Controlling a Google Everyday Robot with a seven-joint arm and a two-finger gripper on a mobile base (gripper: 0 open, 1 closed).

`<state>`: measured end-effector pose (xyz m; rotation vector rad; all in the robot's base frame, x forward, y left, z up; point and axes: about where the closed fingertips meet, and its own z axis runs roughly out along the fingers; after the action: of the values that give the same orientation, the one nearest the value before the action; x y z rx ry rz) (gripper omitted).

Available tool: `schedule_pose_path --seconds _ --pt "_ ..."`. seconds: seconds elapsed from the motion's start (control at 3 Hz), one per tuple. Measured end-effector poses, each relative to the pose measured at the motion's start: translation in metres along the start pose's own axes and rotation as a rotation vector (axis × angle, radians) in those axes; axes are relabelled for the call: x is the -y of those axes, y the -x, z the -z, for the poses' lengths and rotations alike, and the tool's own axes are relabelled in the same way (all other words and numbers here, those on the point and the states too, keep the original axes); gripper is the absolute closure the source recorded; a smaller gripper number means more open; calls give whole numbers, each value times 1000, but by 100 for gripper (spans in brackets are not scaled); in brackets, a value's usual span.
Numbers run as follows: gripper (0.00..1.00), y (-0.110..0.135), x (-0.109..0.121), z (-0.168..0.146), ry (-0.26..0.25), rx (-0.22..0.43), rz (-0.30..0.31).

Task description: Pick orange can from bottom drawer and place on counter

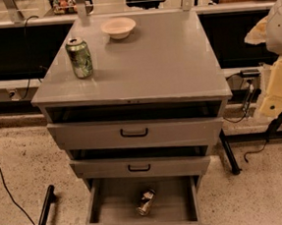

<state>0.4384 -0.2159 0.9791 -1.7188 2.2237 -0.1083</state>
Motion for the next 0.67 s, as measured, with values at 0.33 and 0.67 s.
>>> schedule_pose_path --seconds 0.33,0.67 --pt "0 1 0 -1 -2 2 3" --pt "0 14 -3 -9 -27 24 56"
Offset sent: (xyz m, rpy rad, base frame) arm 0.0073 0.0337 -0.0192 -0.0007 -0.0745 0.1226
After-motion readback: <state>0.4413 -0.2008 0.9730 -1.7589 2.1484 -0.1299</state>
